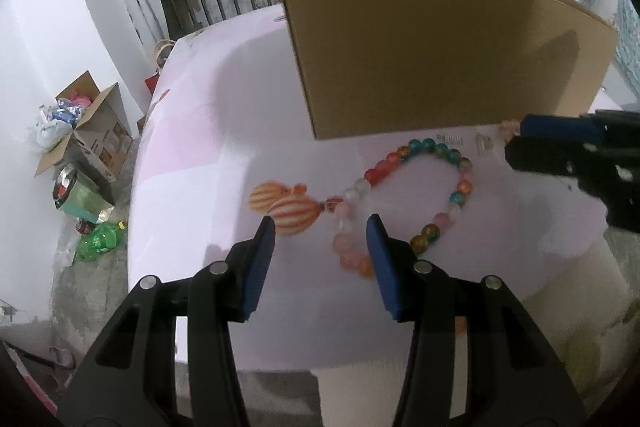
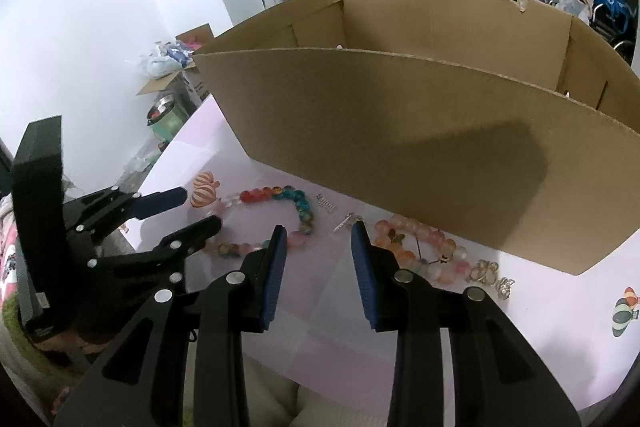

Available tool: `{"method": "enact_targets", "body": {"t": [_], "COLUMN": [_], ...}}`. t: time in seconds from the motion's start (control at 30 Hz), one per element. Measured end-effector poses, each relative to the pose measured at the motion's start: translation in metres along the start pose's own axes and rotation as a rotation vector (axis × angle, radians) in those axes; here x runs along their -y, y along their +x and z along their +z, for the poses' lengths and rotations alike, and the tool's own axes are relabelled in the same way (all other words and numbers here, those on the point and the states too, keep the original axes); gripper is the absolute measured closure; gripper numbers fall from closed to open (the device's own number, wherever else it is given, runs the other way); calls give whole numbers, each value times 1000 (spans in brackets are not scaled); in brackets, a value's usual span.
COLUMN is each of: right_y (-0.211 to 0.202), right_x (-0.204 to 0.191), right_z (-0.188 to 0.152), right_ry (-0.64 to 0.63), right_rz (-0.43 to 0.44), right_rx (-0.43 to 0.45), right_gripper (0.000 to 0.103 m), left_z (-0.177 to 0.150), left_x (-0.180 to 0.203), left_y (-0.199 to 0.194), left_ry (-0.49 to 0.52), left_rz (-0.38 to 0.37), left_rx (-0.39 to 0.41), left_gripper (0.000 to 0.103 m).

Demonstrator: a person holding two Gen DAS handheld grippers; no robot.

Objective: Organize jewelry
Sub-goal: 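Close the right tool on the multicolour bead bracelet while the left tool grips it too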

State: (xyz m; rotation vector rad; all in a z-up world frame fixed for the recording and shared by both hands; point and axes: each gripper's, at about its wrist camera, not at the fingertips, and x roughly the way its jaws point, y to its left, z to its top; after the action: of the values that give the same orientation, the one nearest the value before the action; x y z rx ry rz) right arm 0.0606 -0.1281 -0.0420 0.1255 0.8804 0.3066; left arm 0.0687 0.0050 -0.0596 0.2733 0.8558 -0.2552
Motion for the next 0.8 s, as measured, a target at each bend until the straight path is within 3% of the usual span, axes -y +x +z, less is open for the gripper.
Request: {"method": "enact_targets", "body": {"t": [0.2,0.4,0.8], "right_y": [8,21,50], "right_x": [-6,-14,-24], "right_z": [3,8,14], "right_ry": [-17,-51,-98], "right_rz": [23,24,6], "right_rx": [-17,-28,-72], "right_gripper": [71,75,82], "left_z": [-6,-4,1], "left_x": [-5,-3,-4], "left_y": [-5,-4,4], "left_ry": [-17,-42,-77], "left_rz": [-32,-85,-94], "left_rx": [15,17,9], "left_gripper": [59,73,86]}}
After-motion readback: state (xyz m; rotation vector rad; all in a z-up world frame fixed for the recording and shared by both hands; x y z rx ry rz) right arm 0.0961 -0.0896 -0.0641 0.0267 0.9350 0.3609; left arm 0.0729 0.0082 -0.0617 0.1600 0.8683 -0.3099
